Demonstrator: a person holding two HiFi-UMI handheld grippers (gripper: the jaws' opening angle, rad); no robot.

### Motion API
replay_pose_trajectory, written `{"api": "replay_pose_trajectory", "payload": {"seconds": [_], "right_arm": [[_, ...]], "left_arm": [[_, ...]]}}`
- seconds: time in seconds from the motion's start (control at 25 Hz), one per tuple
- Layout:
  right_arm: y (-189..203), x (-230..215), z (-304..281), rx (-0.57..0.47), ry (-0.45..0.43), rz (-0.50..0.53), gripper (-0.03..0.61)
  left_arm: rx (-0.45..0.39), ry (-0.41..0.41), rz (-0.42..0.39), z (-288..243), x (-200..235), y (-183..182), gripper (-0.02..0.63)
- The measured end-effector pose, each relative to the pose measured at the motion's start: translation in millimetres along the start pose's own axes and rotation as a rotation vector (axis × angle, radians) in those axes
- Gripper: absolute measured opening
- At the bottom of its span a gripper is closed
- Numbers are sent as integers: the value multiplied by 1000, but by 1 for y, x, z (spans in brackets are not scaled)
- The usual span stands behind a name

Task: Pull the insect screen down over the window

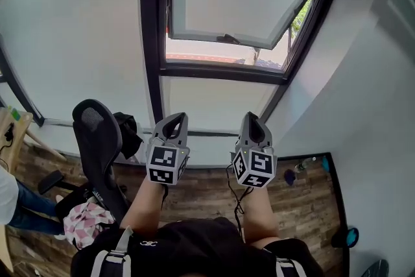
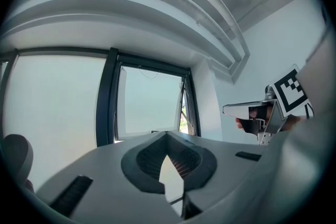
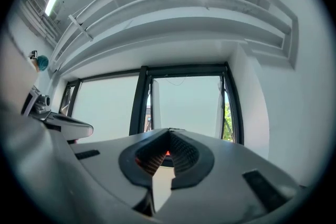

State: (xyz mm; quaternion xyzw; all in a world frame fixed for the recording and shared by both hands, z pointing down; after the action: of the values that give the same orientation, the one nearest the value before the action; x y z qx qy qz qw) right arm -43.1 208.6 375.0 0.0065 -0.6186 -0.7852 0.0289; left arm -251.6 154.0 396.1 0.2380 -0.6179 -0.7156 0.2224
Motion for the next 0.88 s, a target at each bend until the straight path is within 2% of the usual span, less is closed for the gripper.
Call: {"api": "replay_pose_trajectory", "payload": {"seconds": [0.16,0.56,0.88], "right_arm": [[5,12,2,21,9,23,3],[5,9,-28,-23,8,16,3],[21,-22,-87,-51,-1,1,3]], "left_arm": [[4,12,16,4,10,7,2],[-30,0,51,-15,33,12,2],[-36,-43,-6,-75,45,15,2]]}}
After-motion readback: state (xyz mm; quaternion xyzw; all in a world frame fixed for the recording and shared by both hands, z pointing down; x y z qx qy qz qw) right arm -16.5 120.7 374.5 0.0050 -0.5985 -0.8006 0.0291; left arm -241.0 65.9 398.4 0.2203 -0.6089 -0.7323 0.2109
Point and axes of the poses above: the fingertips, and each gripper's own axes: z backward along the fingers, x to its left, y out of its underside, the point moved 6 cm from there along z, backward along the fingers, and after that the axes turned 6 degrees about -x, right-handed, at the moved point
